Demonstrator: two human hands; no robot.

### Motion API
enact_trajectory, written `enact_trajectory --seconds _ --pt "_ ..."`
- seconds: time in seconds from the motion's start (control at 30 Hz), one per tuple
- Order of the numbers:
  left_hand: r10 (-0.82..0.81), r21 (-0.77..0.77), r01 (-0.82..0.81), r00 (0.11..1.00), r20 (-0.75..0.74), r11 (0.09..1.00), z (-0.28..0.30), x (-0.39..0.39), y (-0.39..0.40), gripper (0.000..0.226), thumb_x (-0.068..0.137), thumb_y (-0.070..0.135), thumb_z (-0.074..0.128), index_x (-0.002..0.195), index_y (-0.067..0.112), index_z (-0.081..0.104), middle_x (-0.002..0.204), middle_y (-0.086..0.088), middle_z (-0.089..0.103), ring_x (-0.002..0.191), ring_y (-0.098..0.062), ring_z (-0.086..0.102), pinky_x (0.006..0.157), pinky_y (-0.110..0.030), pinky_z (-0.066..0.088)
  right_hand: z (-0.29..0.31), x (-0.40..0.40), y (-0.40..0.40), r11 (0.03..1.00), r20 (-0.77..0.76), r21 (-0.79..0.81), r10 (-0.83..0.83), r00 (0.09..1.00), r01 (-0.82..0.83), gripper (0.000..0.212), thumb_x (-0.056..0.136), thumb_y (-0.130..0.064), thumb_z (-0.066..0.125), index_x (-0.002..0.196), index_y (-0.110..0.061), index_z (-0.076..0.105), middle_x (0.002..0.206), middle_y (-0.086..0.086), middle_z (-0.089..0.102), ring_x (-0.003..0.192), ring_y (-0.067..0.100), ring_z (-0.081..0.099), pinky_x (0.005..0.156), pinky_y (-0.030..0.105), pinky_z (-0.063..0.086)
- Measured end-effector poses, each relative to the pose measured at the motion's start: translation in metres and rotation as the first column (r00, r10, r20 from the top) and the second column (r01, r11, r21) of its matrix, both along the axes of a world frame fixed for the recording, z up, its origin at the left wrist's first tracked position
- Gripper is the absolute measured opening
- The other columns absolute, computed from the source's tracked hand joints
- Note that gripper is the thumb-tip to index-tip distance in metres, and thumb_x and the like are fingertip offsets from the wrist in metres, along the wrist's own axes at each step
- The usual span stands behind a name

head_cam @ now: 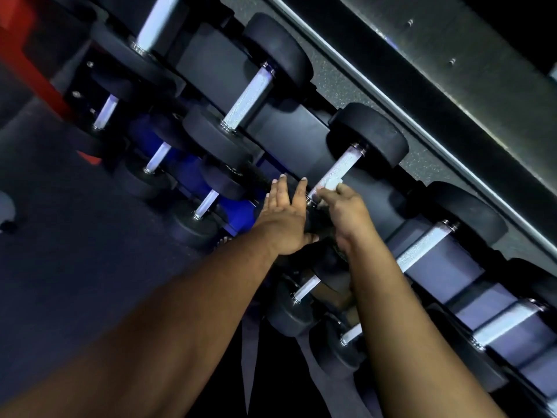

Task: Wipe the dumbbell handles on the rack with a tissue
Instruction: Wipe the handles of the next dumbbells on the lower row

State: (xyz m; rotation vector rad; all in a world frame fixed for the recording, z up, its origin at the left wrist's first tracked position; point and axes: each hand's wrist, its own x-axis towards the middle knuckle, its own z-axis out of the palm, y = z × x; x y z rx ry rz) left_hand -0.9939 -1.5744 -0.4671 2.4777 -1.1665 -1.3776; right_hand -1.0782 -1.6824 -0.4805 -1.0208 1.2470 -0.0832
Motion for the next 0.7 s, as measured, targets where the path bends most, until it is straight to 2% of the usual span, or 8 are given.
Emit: enact_trajectory --seconds 0.07,0.17,0.23,0.37,0.43,0.5,0.53,0.7 --pt "0.005 -0.007 -0.005 1.000 -0.003 1.000 0.000 -0.001 0.000 0.124 0.086 0.054 0.071 0.156 0.022 -0.026 0.159 -0.022 -0.035 0.150 -0.036 -0.026 0.125 -0.043 -0.007 0.004 0.006 -0.007 0.988 0.122 0.017 -0.153 0.981 0.152 0.019 0.075 -0.028 0.074 0.085 -0.021 0.060 0.080 0.006 0.060 0.075 0.020 0.056 0.074 0.038 0.046" --pt "0.015 -0.013 -0.015 1.000 0.004 1.000 0.001 -0.002 0.000 0.124 0.085 0.054 0.073 0.157 0.022 -0.023 0.160 -0.021 -0.033 0.151 -0.035 -0.025 0.125 -0.044 -0.006 -0.002 0.021 -0.018 0.964 0.134 -0.008 -0.261 0.956 0.265 0.047 0.076 -0.028 0.074 0.116 -0.014 0.055 0.100 0.010 0.059 0.091 0.019 0.058 0.084 0.034 0.047" --pt "0.016 -0.018 -0.016 1.000 0.000 1.000 0.000 -0.001 -0.001 0.124 0.085 0.054 0.073 0.157 0.021 -0.022 0.160 -0.022 -0.033 0.151 -0.035 -0.024 0.125 -0.044 -0.005 -0.009 0.021 -0.014 0.971 0.100 0.026 -0.238 0.966 0.237 0.038 0.082 -0.020 0.071 0.115 -0.005 0.060 0.091 0.012 0.066 0.084 0.023 0.062 0.079 0.037 0.051" --pt "-0.001 -0.009 0.001 1.000 0.008 1.000 -0.002 -0.001 0.000 0.123 0.087 0.056 0.070 0.155 0.022 -0.027 0.159 -0.022 -0.035 0.151 -0.035 -0.025 0.125 -0.043 -0.007 -0.007 0.006 -0.015 0.983 0.100 0.088 -0.169 0.980 0.161 0.004 0.091 -0.010 0.064 0.091 -0.013 0.066 0.076 0.006 0.067 0.074 0.020 0.062 0.076 0.035 0.049" --pt "-0.011 -0.012 0.011 1.000 0.017 1.000 -0.003 -0.001 0.001 0.123 0.087 0.056 0.069 0.155 0.022 -0.028 0.159 -0.022 -0.035 0.151 -0.035 -0.025 0.125 -0.043 -0.007 -0.007 0.005 -0.032 0.957 0.152 0.090 -0.286 0.946 0.275 0.011 0.092 -0.006 0.060 0.084 -0.013 0.062 0.072 0.003 0.062 0.069 0.014 0.060 0.072 0.028 0.044" --pt "-0.005 -0.016 0.005 1.000 0.010 1.000 -0.003 -0.002 0.001 0.123 0.087 0.056 0.070 0.155 0.023 -0.027 0.159 -0.020 -0.035 0.151 -0.034 -0.025 0.125 -0.043 -0.007 -0.004 0.013 -0.046 0.921 0.222 0.112 -0.389 0.894 0.373 0.006 0.087 -0.007 0.065 0.092 -0.009 0.062 0.080 0.007 0.062 0.078 0.019 0.061 0.079 0.029 0.046" --pt "0.003 -0.017 -0.002 1.000 0.010 1.000 -0.003 -0.002 0.001 0.123 0.086 0.056 0.071 0.155 0.024 -0.026 0.159 -0.019 -0.035 0.151 -0.034 -0.025 0.125 -0.044 -0.006 -0.006 0.019 -0.049 0.912 0.242 0.128 -0.409 0.880 0.389 0.015 0.083 -0.009 0.067 0.097 -0.006 0.063 0.082 0.010 0.063 0.078 0.022 0.063 0.081 0.030 0.048" --pt "-0.004 -0.013 0.004 1.000 0.006 1.000 -0.003 -0.002 0.001 0.123 0.087 0.056 0.070 0.156 0.022 -0.026 0.159 -0.021 -0.034 0.151 -0.035 -0.024 0.126 -0.045 -0.005 -0.015 0.021 -0.027 0.928 0.184 0.250 -0.325 0.928 0.275 0.011 0.092 -0.005 0.062 0.103 -0.007 0.064 0.085 0.011 0.068 0.070 0.020 0.068 0.073 0.033 0.057"
